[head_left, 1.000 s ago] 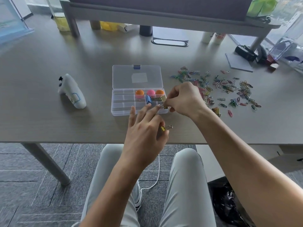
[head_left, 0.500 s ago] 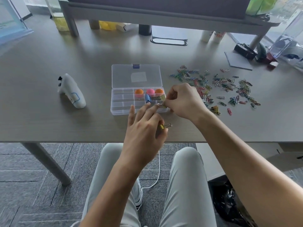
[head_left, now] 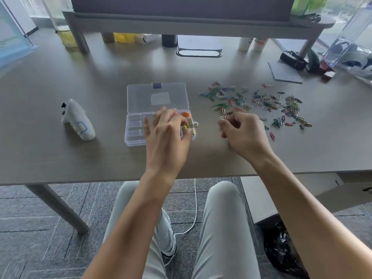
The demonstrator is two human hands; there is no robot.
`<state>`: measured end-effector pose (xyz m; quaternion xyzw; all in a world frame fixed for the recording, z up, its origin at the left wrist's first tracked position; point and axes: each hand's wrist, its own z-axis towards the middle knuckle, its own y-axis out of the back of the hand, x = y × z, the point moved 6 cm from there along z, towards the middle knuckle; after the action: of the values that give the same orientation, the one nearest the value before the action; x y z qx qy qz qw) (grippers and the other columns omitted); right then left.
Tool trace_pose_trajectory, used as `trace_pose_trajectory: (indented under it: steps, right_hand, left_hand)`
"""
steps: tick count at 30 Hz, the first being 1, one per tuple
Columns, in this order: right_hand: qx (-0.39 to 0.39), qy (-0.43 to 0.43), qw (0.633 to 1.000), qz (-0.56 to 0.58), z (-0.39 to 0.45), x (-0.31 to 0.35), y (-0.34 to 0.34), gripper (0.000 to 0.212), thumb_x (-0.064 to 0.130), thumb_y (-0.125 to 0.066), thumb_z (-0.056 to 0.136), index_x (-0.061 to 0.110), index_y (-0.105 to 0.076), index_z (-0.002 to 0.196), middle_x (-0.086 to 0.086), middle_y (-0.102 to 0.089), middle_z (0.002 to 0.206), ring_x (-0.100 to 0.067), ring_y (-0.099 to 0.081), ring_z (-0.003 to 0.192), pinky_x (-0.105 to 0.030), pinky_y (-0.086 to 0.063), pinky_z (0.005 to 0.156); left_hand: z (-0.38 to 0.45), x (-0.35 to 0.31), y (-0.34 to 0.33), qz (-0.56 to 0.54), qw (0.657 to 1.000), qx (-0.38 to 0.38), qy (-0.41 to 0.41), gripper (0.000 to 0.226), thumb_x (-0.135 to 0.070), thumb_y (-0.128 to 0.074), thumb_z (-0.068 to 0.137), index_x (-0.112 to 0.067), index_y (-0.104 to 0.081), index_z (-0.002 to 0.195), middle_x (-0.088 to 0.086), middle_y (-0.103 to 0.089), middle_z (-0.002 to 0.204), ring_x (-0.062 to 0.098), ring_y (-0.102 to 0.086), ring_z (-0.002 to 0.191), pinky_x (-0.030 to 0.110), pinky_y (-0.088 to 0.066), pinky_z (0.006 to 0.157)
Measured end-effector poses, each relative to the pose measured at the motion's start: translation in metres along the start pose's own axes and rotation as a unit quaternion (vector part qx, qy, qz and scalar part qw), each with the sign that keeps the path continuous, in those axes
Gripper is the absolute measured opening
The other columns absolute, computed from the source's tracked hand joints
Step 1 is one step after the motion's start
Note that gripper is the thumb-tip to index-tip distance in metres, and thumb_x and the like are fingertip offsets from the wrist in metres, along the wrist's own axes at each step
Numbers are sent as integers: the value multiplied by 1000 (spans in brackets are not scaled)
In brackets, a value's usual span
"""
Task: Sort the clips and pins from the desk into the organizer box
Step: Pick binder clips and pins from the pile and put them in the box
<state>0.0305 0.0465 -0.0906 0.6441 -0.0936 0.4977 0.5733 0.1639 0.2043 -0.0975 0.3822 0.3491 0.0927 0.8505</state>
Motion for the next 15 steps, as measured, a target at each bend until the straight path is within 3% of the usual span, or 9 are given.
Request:
trace_pose_trajectory:
  steps: [7,12,15]
  right_hand:
    - [-26,23,999,5,-6,-10,13,28,38,-67,93,18,-71,74,6,-72,66,-8,-64,61,-26,-51,64]
    - [-58,47,997,-30,-11,-20,21,25,40,-71,91,20,-70,75,8,-65,64,-18,-59,66,-32,-50,67]
    - [-59,58,994,-65,-17,-25,23,11,34,-75,86,23,-73,83,12,-65,68,-18,-61,71,-35,-54,71]
  left_hand:
    - [2,7,-11,27,999,20,14,16,-26,-68,89,-19,-72,103,-3,-62,130,23,-42,136,57,-22,116]
    - [-1,4,-9,22,1000,11,2,17,-23,-68,88,-20,-72,104,-3,-61,130,22,-43,136,55,-24,116]
    - [-7,1,-9,28,1000,11,-9,13,-20,-66,89,-21,-73,99,-3,-60,131,23,-42,137,55,-23,117]
